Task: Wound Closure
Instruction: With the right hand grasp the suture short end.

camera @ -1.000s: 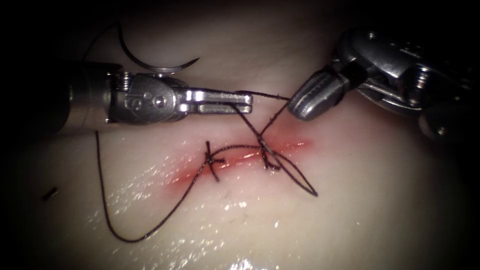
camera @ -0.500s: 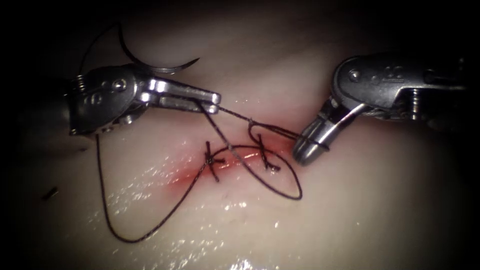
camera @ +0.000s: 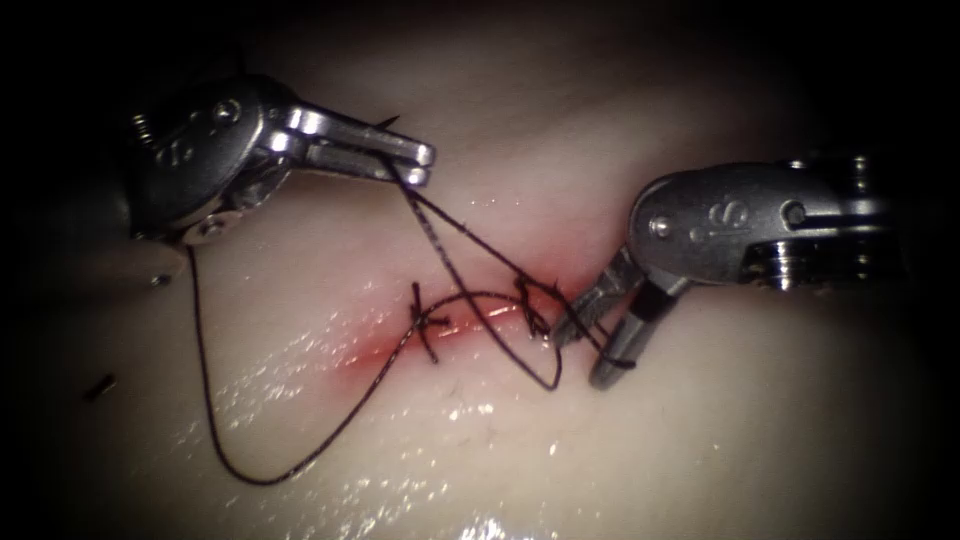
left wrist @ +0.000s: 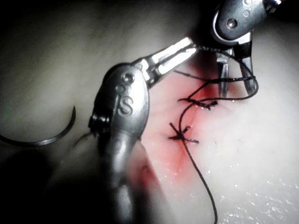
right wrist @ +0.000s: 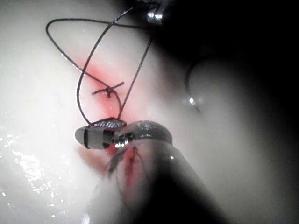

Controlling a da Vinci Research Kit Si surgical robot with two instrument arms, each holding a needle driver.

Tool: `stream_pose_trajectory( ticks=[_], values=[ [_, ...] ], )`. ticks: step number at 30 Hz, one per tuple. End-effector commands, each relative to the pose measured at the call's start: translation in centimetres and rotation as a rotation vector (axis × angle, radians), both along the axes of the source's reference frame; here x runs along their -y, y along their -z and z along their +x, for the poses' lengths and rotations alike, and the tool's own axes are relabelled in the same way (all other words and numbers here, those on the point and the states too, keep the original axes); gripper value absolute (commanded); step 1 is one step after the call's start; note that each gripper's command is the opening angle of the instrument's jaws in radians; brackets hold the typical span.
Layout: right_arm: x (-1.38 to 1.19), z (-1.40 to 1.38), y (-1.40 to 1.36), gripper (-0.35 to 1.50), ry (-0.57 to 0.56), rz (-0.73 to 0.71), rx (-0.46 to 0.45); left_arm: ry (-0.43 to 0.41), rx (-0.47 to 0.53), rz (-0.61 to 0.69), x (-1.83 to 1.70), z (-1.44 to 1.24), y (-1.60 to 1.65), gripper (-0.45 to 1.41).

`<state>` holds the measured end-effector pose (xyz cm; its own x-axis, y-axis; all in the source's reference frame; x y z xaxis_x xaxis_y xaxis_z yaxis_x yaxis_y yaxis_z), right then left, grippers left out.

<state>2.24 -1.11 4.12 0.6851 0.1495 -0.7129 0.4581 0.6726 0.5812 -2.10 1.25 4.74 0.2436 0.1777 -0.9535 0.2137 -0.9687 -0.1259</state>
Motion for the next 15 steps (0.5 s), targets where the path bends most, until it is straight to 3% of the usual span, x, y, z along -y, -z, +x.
stream_pose_trajectory(
  ticks=[1, 8, 13, 15],
  values=[
    [-0.02, 0.07, -0.02, 0.66, 0.011, -0.008, 0.015, -0.011, -0.005, 0.002, 0.01, -0.05, -0.08, -0.45],
    [0.02, 0.15, -0.03, 0.71, 0.001, -0.024, 0.114, -0.033, -0.016, 0.006, 0.04, -0.05, -0.10, -0.45],
    [0.11, 0.17, -0.02, 0.71, -0.031, 0.018, 0.257, -0.048, -0.021, 0.003, 0.07, -0.04, -0.08, -0.45],
    [0.11, 0.16, -0.01, 0.61, -0.055, 0.053, 0.313, -0.057, -0.028, 0.008, 0.08, -0.03, -0.06, -0.45]
  ],
)
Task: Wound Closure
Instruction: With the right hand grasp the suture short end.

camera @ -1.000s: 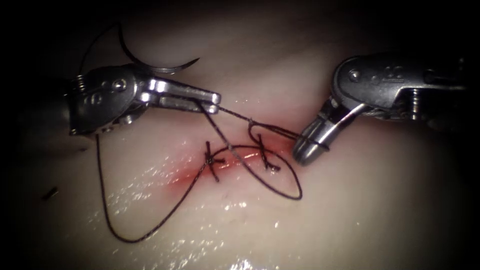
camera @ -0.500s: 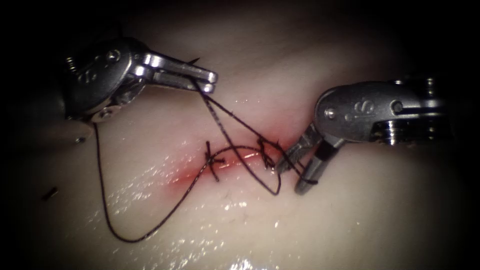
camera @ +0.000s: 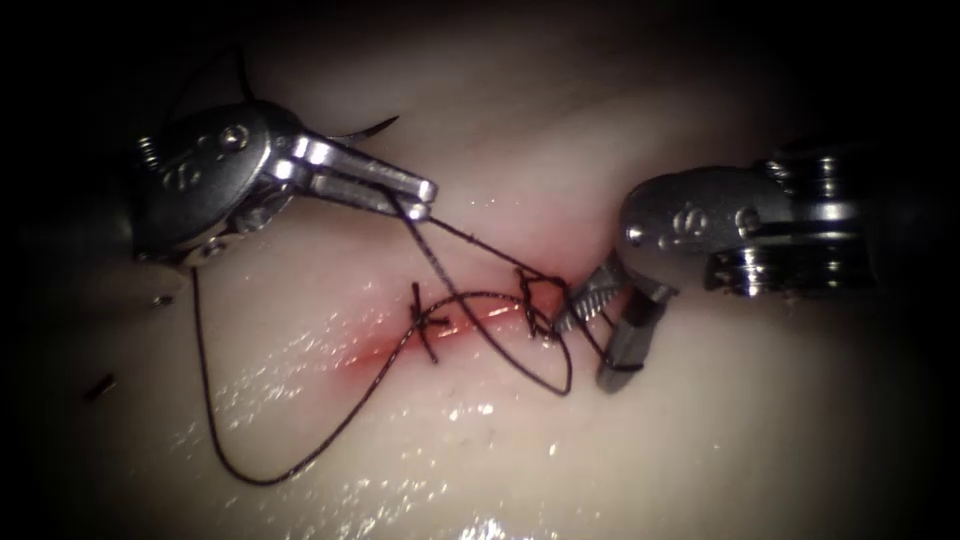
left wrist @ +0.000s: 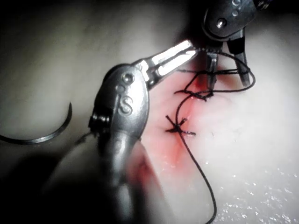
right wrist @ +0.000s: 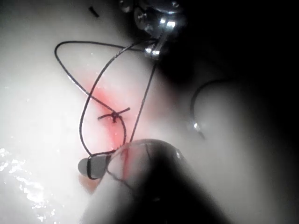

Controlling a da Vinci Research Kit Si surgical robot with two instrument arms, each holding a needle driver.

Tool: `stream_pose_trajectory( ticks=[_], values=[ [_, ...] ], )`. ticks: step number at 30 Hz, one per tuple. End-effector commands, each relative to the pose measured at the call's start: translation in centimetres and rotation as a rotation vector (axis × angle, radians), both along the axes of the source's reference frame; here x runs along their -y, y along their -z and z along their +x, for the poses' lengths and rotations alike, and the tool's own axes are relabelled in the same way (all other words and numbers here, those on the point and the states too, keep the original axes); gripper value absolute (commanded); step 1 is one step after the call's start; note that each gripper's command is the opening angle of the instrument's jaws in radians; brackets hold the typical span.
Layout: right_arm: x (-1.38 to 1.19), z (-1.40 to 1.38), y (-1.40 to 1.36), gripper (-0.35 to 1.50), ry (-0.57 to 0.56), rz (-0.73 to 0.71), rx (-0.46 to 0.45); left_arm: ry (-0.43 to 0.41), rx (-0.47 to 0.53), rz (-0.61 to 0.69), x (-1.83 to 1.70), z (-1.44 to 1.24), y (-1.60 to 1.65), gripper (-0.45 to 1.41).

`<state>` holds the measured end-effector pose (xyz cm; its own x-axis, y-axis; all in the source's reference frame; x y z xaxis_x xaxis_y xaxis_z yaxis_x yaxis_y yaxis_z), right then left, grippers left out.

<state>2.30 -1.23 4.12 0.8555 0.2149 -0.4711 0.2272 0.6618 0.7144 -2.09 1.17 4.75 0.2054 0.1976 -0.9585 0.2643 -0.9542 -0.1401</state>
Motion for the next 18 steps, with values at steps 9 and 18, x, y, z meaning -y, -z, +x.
stream_pose_trajectory(
  ticks=[9, 18],
  values=[
    [0.01, 0.05, -0.12, 0.52, -0.023, 0.007, 0.154, -0.043, -0.045, 0.060, -0.04, -0.02, 0.07, -0.45],
    [0.11, 0.13, -0.23, 0.46, -0.047, 0.004, 0.187, -0.115, -0.105, 0.154, -0.21, 0.00, 0.21, -0.45]
  ],
)
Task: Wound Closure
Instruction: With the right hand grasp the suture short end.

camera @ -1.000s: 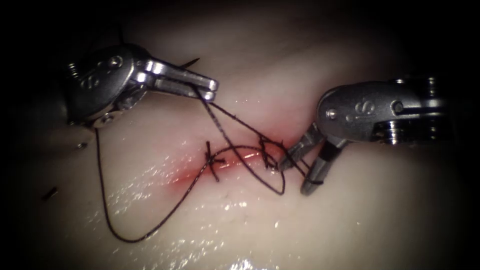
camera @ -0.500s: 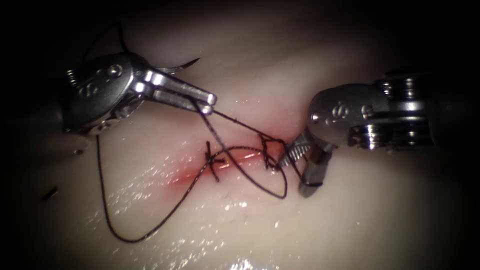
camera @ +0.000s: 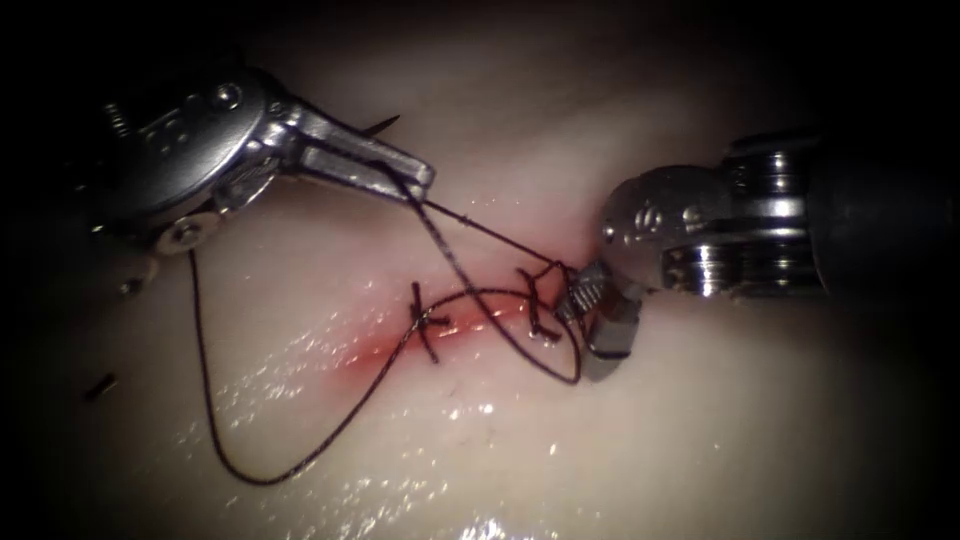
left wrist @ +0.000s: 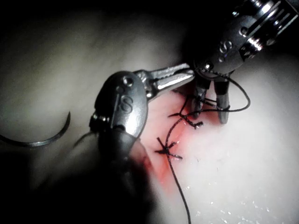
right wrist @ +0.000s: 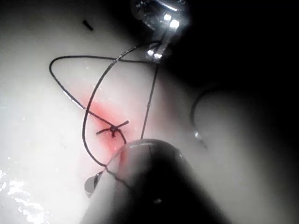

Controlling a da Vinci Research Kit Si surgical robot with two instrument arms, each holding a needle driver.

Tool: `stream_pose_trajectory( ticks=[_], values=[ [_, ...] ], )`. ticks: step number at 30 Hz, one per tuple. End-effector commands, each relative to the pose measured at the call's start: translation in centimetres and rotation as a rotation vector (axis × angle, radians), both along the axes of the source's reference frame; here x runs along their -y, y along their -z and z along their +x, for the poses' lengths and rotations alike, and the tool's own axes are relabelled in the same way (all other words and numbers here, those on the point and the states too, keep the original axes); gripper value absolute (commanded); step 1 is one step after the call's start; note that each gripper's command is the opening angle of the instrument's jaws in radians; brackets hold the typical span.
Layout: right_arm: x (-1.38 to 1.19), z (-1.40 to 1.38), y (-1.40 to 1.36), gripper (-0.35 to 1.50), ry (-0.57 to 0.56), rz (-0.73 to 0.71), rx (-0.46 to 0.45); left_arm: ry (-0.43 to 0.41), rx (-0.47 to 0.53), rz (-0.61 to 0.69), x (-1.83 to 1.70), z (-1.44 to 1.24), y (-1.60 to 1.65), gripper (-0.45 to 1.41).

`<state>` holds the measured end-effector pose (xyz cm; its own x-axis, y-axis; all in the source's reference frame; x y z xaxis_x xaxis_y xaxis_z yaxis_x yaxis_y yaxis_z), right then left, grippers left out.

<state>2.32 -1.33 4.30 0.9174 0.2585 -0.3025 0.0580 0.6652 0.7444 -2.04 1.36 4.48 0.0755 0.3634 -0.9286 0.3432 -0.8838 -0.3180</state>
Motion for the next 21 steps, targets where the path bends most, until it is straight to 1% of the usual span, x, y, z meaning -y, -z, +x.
stream_pose_trajectory(
  ticks=[1, 4, 5, 6, 7, 9, 11, 13, 19, 20, 21],
  values=[
    [0.02, 0.11, -0.05, 0.46, -0.001, -0.002, 0.000, -0.016, -0.007, -0.004, -0.04, -0.05, -0.06, -0.45],
    [0.05, 0.14, -0.07, 0.36, -0.015, 0.003, 0.012, -0.028, -0.010, -0.006, -0.06, -0.04, -0.07, -0.45],
    [0.06, 0.14, -0.07, 0.29, -0.025, 0.009, 0.025, -0.032, -0.011, -0.007, -0.07, -0.03, -0.08, -0.45],
    [0.08, 0.15, -0.08, 0.17, -0.040, 0.017, 0.042, -0.035, -0.006, -0.007, -0.09, -0.02, -0.10, -0.45],
    [0.08, 0.15, -0.08, 0.12, -0.050, 0.024, 0.054, -0.035, -0.006, -0.008, -0.09, -0.02, -0.10, -0.45],
    [0.09, 0.15, -0.07, 0.05, -0.058, 0.029, 0.063, -0.036, -0.008, -0.004, -0.08, -0.02, -0.11, -0.45],
    [0.10, 0.16, -0.07, -0.01, -0.084, 0.044, 0.092, -0.037, -0.008, -0.005, -0.07, -0.02, -0.12, -0.45],
    [0.11, 0.17, -0.06, -0.03, -0.092, 0.048, 0.108, -0.036, -0.008, -0.006, -0.07, -0.02, -0.12, -0.45],
    [0.14, 0.21, -0.05, 0.05, -0.128, 0.055, 0.148, -0.037, -0.009, -0.009, -0.03, -0.03, -0.13, -0.45],
    [0.15, 0.22, -0.04, 0.26, -0.129, 0.055, 0.149, -0.037, -0.009, -0.011, -0.02, -0.03, -0.13, -0.45],
    [0.16, 0.23, -0.04, 0.34, -0.129, 0.055, 0.149, -0.037, -0.009, -0.012, -0.01, -0.03, -0.13, -0.45]
  ],
)
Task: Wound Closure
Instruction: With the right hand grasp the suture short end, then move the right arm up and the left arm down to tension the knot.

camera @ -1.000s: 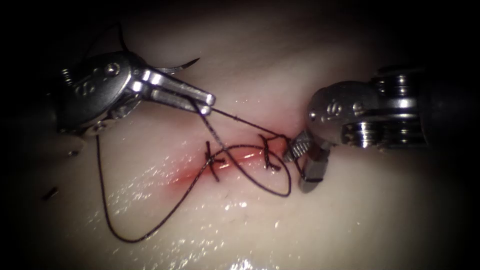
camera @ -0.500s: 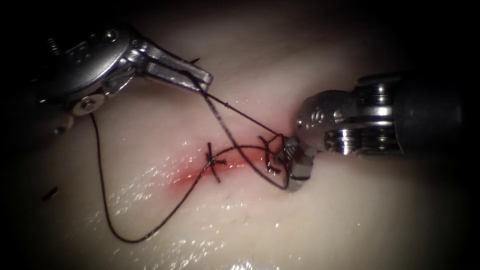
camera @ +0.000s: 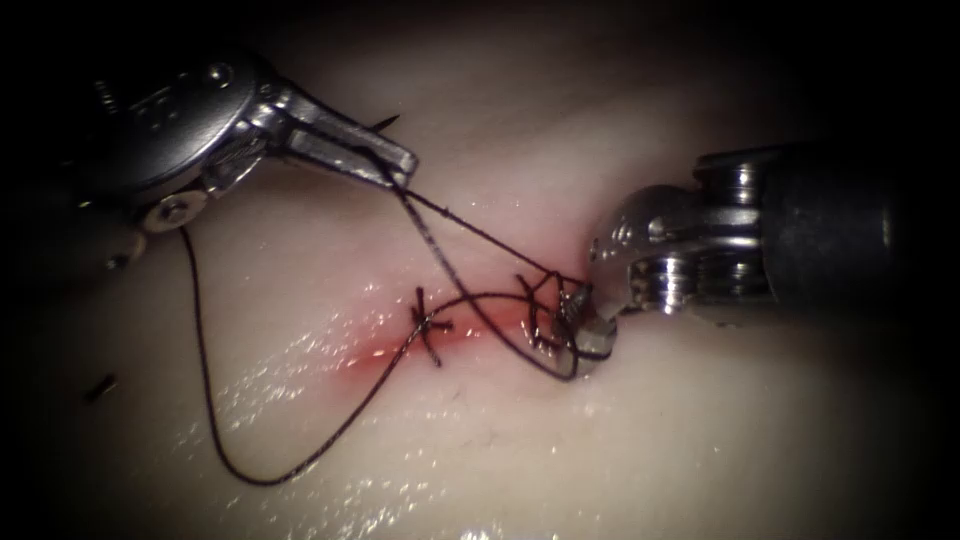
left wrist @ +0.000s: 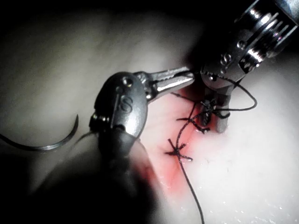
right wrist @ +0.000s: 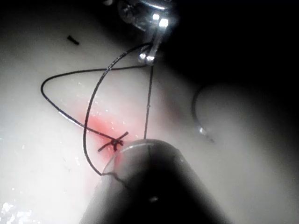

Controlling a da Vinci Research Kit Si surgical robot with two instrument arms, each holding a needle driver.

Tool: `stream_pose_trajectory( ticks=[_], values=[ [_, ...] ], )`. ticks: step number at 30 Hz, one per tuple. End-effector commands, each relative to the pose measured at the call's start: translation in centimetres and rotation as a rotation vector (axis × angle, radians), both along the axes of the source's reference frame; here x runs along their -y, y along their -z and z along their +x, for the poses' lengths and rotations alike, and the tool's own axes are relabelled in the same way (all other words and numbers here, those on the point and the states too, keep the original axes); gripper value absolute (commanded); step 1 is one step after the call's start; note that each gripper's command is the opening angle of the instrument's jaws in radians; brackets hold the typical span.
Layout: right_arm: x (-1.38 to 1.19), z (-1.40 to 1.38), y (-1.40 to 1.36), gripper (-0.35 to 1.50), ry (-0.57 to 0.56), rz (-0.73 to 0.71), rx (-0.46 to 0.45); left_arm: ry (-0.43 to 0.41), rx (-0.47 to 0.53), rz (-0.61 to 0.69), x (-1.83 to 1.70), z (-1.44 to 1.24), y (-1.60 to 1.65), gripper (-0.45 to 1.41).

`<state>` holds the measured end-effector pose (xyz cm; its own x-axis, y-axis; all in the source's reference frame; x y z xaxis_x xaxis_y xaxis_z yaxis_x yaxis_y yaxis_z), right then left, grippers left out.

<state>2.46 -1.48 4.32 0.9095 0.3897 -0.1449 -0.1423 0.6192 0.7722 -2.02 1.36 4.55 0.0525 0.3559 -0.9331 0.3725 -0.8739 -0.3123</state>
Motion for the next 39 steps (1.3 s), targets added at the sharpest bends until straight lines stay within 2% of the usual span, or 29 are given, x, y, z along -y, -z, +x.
stream_pose_trajectory(
  ticks=[1, 3, 6, 16, 17, 18, 20, 26, 33, 39],
  values=[
    [0.01, 0.11, -0.02, 0.39, 0.000, -0.002, -0.002, 0.000, 0.001, -0.002, 0.00, -0.05, -0.06, -0.45],
    [0.02, 0.13, -0.02, 0.49, -0.004, -0.001, -0.003, -0.001, 0.001, -0.004, 0.01, -0.05, -0.07, -0.45],
    [0.02, 0.17, -0.01, 0.54, -0.008, -0.001, -0.001, -0.001, 0.001, -0.007, 0.03, -0.05, -0.08, -0.45],
    [-0.01, 0.25, -0.02, 0.56, -0.016, 0.003, 0.005, -0.004, -0.004, -0.008, 0.10, -0.05, -0.15, -0.45],
    [-0.01, 0.26, -0.02, 0.51, -0.018, 0.003, 0.006, -0.004, -0.004, -0.010, 0.11, -0.05, -0.15, -0.45],
    [-0.01, 0.26, -0.02, 0.37, -0.018, 0.003, 0.006, -0.004, -0.004, -0.011, 0.12, -0.05, -0.15, -0.45],
    [-0.02, 0.25, -0.02, -0.35, -0.017, 0.003, 0.006, -0.004, -0.004, -0.012, 0.13, -0.05, -0.15, -0.45],
    [-0.13, 0.20, -0.02, -0.35, -0.088, -0.028, 0.134, -0.008, -0.002, -0.013, 0.17, -0.03, -0.13, -0.45],
    [-0.29, 0.19, 0.15, -0.35, -0.144, -0.029, 0.121, -0.016, -0.004, -0.016, 0.43, -0.02, -0.08, -0.45],
    [-0.45, 0.23, 0.32, -0.35, -0.187, -0.020, 0.091, -0.024, -0.031, -0.032, 1.06, -0.14, 0.00, -0.45]
  ],
)
